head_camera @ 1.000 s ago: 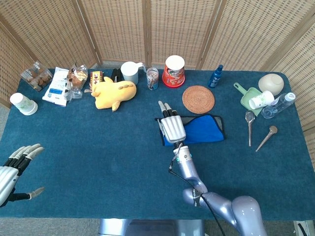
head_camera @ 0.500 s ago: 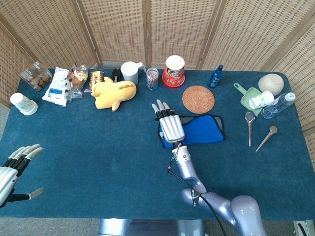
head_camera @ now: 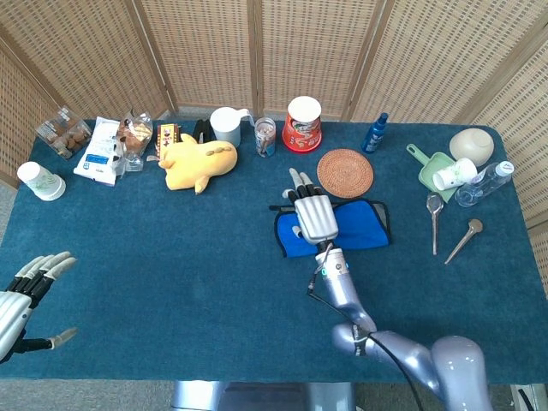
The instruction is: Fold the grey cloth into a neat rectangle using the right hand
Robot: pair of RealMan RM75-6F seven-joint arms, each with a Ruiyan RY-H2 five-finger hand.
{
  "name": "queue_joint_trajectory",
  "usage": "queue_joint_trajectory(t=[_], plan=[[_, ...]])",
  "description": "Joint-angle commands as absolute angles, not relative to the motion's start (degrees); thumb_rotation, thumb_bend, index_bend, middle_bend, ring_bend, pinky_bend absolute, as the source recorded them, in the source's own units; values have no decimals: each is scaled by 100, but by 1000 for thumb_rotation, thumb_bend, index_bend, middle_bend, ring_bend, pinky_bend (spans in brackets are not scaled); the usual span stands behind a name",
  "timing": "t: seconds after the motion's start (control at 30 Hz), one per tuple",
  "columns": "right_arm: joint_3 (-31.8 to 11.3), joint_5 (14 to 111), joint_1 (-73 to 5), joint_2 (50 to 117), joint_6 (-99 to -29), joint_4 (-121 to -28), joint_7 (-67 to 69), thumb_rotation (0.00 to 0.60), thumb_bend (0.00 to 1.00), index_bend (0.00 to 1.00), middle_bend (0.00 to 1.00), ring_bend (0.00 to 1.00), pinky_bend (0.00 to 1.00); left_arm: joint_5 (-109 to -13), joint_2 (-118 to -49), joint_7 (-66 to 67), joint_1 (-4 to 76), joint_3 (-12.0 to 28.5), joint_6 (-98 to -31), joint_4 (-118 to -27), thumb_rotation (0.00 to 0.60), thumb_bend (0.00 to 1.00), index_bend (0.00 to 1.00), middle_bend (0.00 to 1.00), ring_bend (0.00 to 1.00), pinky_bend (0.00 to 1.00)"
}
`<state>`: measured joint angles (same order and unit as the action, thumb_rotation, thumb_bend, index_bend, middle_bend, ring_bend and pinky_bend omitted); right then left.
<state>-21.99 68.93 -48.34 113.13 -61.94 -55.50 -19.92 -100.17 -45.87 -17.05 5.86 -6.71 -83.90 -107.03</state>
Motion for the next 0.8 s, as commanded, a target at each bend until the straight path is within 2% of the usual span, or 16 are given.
queue_joint_trajectory(t=[0.03, 0.23, 0.37, 0.6, 0.8], plan=[[-2182, 6523, -4687, 10943, -5897, -6015, -2370, 600, 46, 373, 0, 49, 345, -10029, -4598, -1679, 596, -678, -8361, -10711, 600, 237, 67, 0, 0, 62], [-2220, 6209, -4693, 10790, -5782, -6283, -2605, 600, 92, 439, 0, 39, 337, -10008, -4604, -1653, 594, -673, -8361, -10724, 600, 237, 67, 0, 0, 62], [-2233, 6100, -4737, 10837, -5734, -6221, -2615, 600, 120, 446, 0, 39, 338, -9998, -4602, -1659, 591, -669, -8368, -10718, 600, 237, 67, 0, 0, 63], [-2234, 6043, -4889, 11025, -5697, -5891, -2588, 600, 229, 472, 1, 39, 338, -9959, -4593, -1715, 600, -653, -8364, -10697, 600, 237, 67, 0, 0, 62], [-2301, 5989, -5028, 11156, -5654, -5615, -2518, 600, 388, 453, 1, 39, 338, -9928, -4587, -1751, 614, -644, -8341, -10682, 600, 236, 67, 0, 0, 62]])
